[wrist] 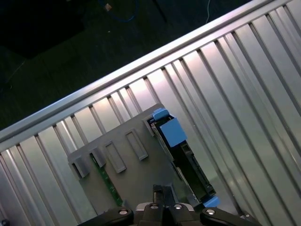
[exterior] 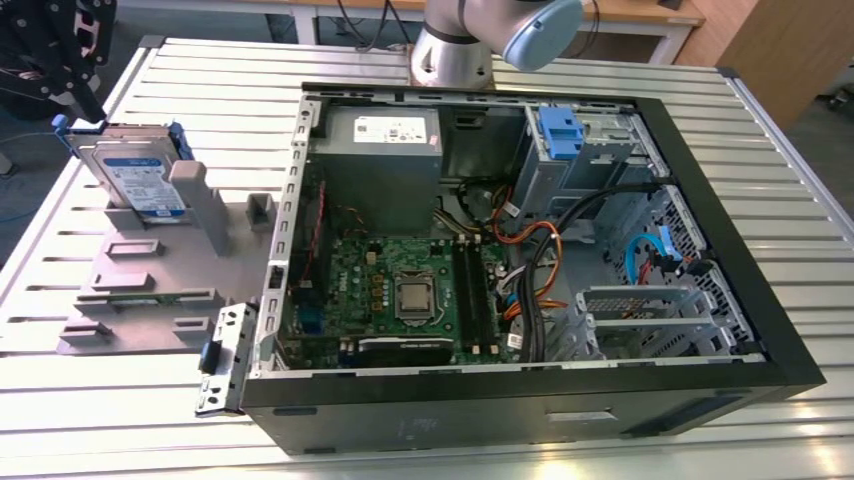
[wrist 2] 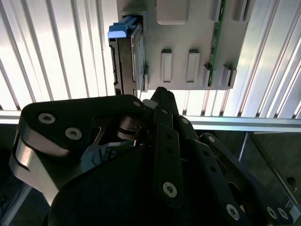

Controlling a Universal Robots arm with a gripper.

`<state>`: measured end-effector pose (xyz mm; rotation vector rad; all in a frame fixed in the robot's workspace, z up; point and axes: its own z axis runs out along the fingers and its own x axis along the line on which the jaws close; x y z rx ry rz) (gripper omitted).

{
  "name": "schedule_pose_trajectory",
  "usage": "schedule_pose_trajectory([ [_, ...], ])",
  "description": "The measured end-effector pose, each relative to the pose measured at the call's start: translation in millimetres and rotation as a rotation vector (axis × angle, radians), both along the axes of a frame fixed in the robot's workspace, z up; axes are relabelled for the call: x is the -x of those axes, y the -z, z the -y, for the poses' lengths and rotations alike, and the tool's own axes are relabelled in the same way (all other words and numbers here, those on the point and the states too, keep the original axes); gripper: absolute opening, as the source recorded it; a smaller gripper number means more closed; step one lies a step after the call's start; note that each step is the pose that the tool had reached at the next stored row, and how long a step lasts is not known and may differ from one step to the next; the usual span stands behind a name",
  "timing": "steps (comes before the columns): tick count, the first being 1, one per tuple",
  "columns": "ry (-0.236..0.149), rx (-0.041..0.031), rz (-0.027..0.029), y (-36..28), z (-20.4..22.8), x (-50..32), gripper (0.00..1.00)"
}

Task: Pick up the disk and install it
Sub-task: 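Pick up the disk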

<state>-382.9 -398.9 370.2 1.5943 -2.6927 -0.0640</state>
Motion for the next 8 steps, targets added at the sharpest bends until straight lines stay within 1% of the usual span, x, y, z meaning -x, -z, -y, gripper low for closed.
schedule_pose_trajectory([
  [8, -0.008, 0.0, 0.0, 0.0, 0.0, 0.0, 0.11],
])
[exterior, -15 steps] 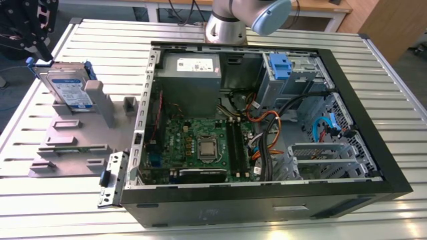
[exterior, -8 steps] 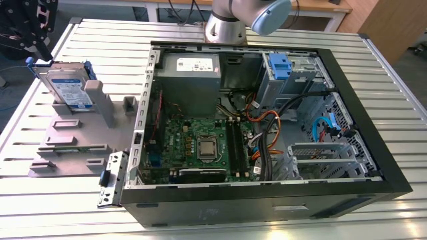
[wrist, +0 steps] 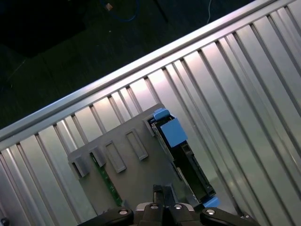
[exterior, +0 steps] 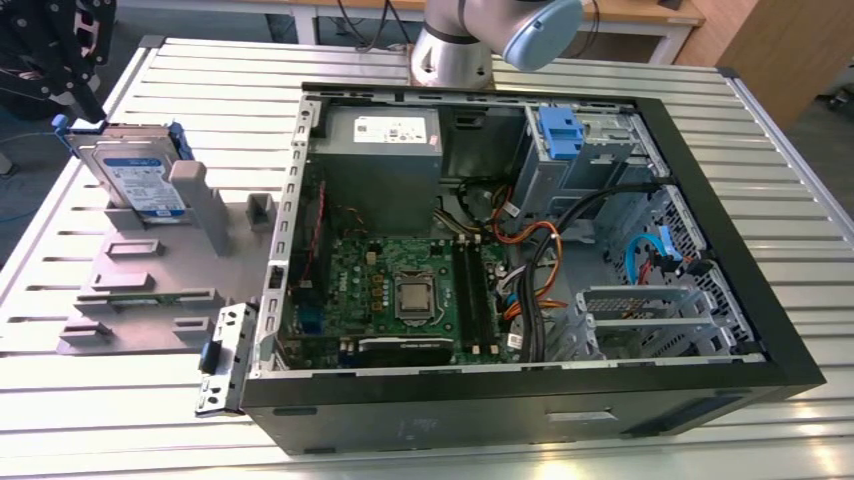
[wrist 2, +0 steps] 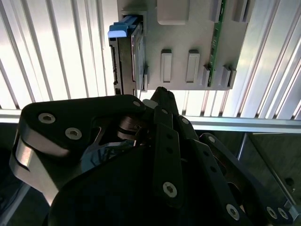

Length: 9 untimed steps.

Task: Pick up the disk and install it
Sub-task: 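Pick up the disk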

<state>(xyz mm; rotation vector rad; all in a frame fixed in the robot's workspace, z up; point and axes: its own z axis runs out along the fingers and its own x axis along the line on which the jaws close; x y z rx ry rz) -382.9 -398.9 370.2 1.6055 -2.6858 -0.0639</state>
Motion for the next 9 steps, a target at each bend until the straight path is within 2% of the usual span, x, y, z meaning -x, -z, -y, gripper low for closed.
schedule_pose_trajectory([
  [9, -0.009, 0.0, 0.0, 0.0, 0.0, 0.0, 0.11],
])
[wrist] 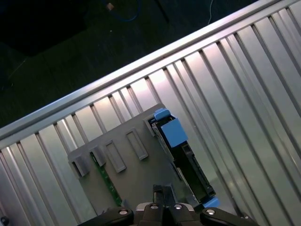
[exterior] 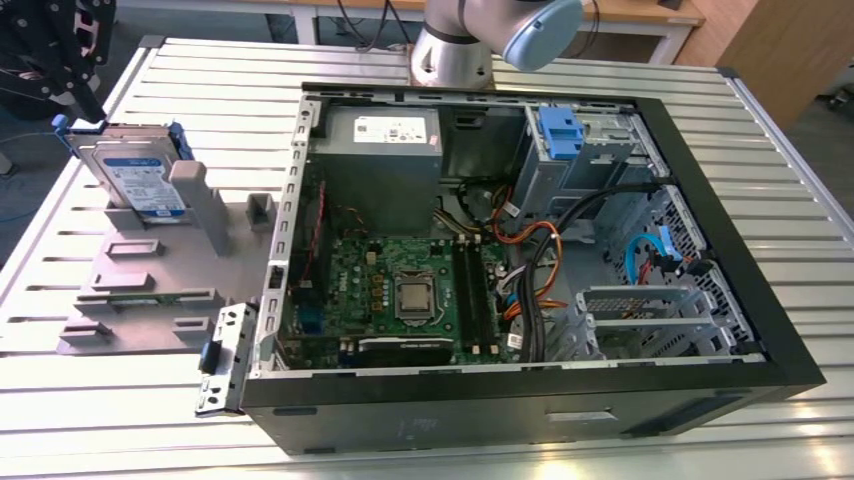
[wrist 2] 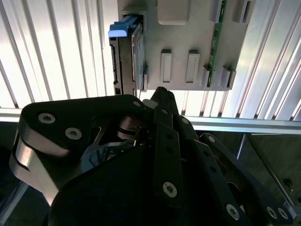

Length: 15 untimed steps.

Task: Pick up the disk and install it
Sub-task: 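Pick up the disk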

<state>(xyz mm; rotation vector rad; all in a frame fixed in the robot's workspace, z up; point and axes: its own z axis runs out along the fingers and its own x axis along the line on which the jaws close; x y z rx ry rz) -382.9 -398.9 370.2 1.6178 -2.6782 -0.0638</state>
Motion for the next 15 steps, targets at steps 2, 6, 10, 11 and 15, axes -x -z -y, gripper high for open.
schedule_pose_trajectory([
  [2, -0.002, 0.0, 0.0, 0.0, 0.0, 0.0, 0.11],
  [6, -0.006, 0.0, 0.0, 0.0, 0.0, 0.0, 0.11],
  [10, -0.01, 0.0, 0.0, 0.0, 0.0, 0.0, 0.11],
  [11, -0.011, 0.0, 0.0, 0.0, 0.0, 0.0, 0.11],
  [15, -0.015, 0.0, 0.0, 0.0, 0.0, 0.0, 0.11],
])
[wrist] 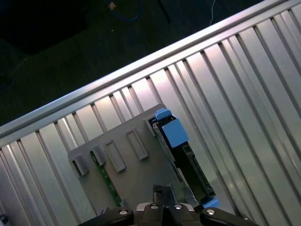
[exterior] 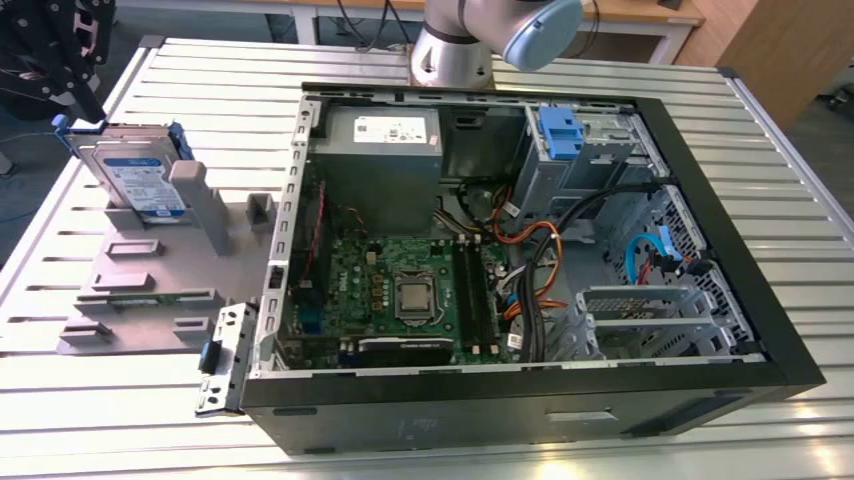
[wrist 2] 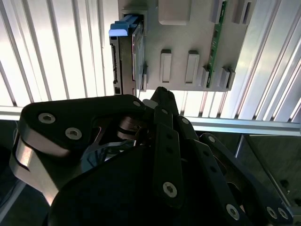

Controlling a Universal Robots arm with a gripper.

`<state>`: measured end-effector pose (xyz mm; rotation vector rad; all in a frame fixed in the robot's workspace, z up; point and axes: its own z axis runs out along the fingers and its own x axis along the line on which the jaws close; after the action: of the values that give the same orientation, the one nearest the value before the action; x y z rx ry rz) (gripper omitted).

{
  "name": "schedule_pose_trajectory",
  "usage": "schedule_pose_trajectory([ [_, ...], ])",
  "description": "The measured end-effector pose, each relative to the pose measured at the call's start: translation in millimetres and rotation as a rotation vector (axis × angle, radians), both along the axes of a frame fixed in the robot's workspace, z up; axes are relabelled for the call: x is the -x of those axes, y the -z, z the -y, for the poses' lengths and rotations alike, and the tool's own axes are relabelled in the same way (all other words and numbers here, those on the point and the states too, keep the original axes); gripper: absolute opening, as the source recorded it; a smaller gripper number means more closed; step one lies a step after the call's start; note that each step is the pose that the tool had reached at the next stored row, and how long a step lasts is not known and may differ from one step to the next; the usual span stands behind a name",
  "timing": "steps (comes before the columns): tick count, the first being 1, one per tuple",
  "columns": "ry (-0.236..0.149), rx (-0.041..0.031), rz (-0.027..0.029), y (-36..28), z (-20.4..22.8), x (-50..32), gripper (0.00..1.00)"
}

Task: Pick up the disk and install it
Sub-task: 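Pick up the disk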

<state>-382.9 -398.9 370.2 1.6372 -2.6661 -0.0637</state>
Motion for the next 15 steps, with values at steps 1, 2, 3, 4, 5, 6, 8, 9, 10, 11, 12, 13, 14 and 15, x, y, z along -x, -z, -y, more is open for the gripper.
schedule_pose_trajectory([
  [1, -0.001, 0.0, 0.0, 0.0, 0.0, 0.0, 0.11],
  [2, -0.002, 0.0, 0.0, 0.0, 0.0, 0.0, 0.11],
  [3, -0.003, 0.0, 0.0, 0.0, 0.0, 0.0, 0.11],
  [4, -0.004, 0.0, 0.0, 0.0, 0.0, 0.0, 0.11],
  [5, -0.004, 0.0, 0.0, 0.0, 0.0, 0.0, 0.11],
  [6, -0.005, 0.0001, -0.0001, 0.0, 0.0, 0.0, 0.11],
  [8, -0.007, 0.0001, 0.0, 0.0, 0.0, 0.0, 0.11],
  [9, -0.008, 0.0001, 0.0, 0.0, 0.0, 0.0, 0.11],
  [10, -0.009, 0.0001, 0.0, 0.0, 0.0, 0.0, 0.11],
  [11, -0.01, 0.0, 0.0, 0.0, 0.0, 0.0, 0.11],
  [12, -0.011, 0.0, 0.0, 0.0, 0.0, 0.0, 0.11],
  [13, -0.011, 0.0, 0.0, 0.0, 0.0, 0.0, 0.11],
  [14, -0.012, 0.0, 0.0, 0.0, 0.0, 0.0, 0.11],
  [15, -0.013, 0.0, 0.0, 0.0, 0.0, 0.0, 0.11],
])
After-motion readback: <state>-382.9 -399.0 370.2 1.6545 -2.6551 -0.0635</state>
